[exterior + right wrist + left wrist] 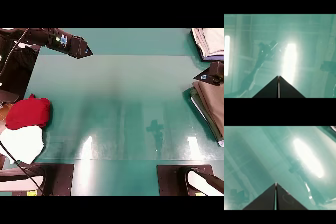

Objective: Fold the shirts.

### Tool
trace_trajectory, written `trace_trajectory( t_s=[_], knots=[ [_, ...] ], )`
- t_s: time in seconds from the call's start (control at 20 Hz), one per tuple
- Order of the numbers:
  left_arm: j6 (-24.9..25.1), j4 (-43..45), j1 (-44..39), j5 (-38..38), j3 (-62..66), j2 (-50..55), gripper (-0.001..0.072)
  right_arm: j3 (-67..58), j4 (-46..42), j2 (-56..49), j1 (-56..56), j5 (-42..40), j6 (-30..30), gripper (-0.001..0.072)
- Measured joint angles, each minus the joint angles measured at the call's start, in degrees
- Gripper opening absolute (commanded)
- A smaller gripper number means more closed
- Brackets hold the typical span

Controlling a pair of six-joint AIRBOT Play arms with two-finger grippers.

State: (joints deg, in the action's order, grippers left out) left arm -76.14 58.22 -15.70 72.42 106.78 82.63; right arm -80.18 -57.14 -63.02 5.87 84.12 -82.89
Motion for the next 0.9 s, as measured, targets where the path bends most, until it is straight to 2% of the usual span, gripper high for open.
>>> trace_trajectory(
  t_s=[0.6,0.75,0.9],
  knots=[
    [0.00,-0.04,0.00,-0.07,0.00,0.00,0.0027,0.00,0.00,0.00,-0.07,1.18,0.04,0.0017],
    [-0.02,-0.09,0.09,-2.47,0.17,-0.02,0.0027,0.00,0.00,0.00,-0.07,1.57,0.04,0.0016],
    [-1.84,3.02,2.27,-1.09,1.79,-1.38,0.0028,0.00,-0.02,0.00,-0.07,1.68,0.04,0.0017]
  ],
)
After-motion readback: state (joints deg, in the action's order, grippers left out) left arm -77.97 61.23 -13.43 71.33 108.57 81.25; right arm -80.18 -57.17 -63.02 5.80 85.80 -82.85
